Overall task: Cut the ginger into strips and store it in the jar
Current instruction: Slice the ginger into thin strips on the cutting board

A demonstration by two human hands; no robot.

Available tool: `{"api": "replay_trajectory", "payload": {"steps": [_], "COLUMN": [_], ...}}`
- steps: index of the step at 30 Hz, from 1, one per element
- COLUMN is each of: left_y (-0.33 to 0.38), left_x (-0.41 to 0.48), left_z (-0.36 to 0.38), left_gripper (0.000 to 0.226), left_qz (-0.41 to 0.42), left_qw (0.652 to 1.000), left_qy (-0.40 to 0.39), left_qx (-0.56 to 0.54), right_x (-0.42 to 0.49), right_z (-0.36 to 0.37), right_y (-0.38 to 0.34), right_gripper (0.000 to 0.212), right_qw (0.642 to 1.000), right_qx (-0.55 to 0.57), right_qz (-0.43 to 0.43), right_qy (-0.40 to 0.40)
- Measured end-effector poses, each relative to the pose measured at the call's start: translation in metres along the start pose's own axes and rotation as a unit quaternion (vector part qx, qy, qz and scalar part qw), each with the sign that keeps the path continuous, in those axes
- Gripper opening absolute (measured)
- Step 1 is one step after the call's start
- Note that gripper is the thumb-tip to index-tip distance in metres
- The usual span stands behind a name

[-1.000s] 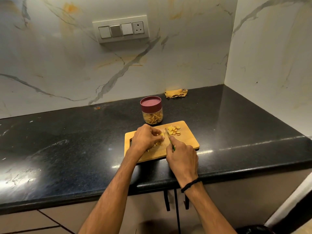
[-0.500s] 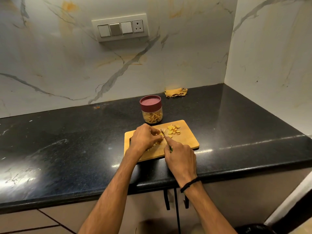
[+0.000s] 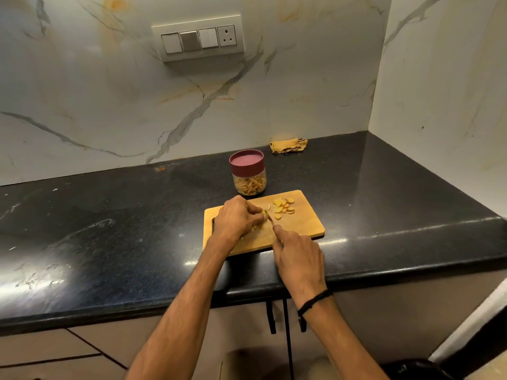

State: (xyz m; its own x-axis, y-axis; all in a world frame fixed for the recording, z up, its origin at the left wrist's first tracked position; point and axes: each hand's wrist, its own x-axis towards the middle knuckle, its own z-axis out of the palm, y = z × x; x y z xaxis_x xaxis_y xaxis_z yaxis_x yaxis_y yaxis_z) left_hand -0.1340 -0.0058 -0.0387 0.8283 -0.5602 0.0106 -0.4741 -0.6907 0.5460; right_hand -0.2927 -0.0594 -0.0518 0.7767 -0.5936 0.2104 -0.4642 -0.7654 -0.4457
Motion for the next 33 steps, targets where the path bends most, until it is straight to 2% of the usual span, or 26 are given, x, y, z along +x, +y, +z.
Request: {"api": "replay_trajectory", "payload": {"steps": [4, 13, 33], "left_y": [-0.001, -0.002, -0.007], "left_x": [0.000, 0.001, 0.001], "left_z": [-0.003, -0.001, 0.001], "left_gripper": [0.034, 0.035, 0.028], "left_qz": [-0.001, 0.004, 0.017], "left_qw": [1.000, 1.000, 1.000], "left_qy": [-0.002, 0.010, 0.006], "left_qx": [-0.007, -0.010, -0.007], "right_x": [-0.023, -0.002, 0.014], "right_z": [-0.006, -0.017, 0.010], "right_y": [0.013, 0.007, 0.000], "right_gripper": [0.041, 0.041, 0.041], "right_qw": [1.000, 0.994, 0.995], "right_qx": [-0.003, 0.099, 0.089], "right_qz": [-0.004, 0.008, -0.009], "right_qy": [0.005, 0.035, 0.040]}}
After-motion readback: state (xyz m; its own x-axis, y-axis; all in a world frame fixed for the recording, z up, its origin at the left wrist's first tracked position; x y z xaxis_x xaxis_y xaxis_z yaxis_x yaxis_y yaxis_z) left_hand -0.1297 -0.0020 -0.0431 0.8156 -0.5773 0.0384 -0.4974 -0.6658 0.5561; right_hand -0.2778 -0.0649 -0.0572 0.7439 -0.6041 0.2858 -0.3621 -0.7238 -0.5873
